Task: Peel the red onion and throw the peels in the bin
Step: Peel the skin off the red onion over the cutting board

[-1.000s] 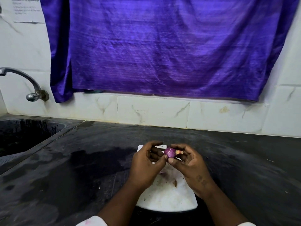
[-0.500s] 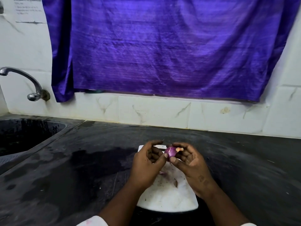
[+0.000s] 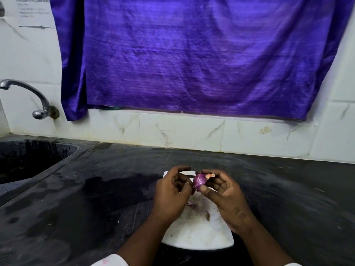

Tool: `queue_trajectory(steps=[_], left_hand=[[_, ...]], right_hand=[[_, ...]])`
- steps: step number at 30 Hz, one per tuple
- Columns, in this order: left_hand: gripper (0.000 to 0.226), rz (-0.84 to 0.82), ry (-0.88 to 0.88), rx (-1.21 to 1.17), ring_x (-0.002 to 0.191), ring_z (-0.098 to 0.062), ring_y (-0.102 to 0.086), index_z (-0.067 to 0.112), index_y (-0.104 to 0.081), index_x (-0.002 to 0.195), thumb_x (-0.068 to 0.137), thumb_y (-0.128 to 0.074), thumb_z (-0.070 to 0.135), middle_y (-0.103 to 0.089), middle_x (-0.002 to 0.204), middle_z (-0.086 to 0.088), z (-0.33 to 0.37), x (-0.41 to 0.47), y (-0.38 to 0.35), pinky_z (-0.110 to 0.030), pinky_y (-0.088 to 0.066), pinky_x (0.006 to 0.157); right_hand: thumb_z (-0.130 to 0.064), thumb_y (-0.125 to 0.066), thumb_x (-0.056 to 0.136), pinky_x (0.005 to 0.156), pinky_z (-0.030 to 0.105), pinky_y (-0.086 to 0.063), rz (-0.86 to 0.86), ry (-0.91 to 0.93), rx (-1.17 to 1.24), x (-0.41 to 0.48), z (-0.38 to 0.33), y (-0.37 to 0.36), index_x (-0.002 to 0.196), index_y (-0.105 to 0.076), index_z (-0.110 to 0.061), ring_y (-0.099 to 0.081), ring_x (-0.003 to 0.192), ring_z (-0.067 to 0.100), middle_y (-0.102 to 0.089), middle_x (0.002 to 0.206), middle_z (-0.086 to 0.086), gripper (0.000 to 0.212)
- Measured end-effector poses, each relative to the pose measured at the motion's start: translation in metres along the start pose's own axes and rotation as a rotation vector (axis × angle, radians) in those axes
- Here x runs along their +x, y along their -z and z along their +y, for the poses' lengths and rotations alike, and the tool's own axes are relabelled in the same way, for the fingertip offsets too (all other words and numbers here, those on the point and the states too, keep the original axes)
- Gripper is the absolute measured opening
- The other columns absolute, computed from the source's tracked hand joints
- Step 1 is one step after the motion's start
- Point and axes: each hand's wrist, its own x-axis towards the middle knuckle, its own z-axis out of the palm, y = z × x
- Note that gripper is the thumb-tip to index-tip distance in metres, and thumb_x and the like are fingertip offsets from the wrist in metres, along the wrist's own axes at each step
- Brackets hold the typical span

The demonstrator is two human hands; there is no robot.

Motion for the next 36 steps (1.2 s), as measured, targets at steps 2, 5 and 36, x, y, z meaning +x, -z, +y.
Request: queue_trajectory(steps=[2,5,36], left_hand=[[0.037,-0.009,-0.019,0.013,0.081,-0.014,-0.073,0.028,-0.068,0.121,0.091,-0.073,0.008,-0.075,0.086,-0.001,0.002,-0.001,0.000,-0.025,-0.062,0.070],[0.040,-0.024,-0.028,0.013,0.081,-0.013,-0.072,0.029,-0.067,0.122,0.087,-0.080,0.015,-0.074,0.086,0.000,0.004,-0.002,-0.001,-0.027,-0.063,0.070],[0.043,-0.064,-0.043,0.092,0.077,-0.014,-0.062,0.039,-0.052,0.128,0.098,-0.057,0.009,-0.061,0.088,0.004,-0.006,-0.001,-0.001,-0.034,-0.058,0.068]], right_hand=[[0.001,-0.079,0.079,0.082,0.027,-0.061,0.011,0.004,-0.001,0.001,0.001,0.000,0.116,-0.068,-0.015,-0.072,0.107,0.016,-0.076,0.114,0.001,0.042],[0.001,-0.080,0.079,0.083,0.028,-0.061,0.020,0.009,-0.019,0.002,0.002,0.000,0.116,-0.068,-0.015,-0.072,0.107,0.016,-0.076,0.114,0.000,0.042],[0.013,-0.080,0.073,0.071,0.021,-0.059,0.052,0.083,0.030,0.002,0.000,-0.001,0.106,-0.066,-0.003,-0.075,0.090,0.014,-0.078,0.095,0.002,0.039]])
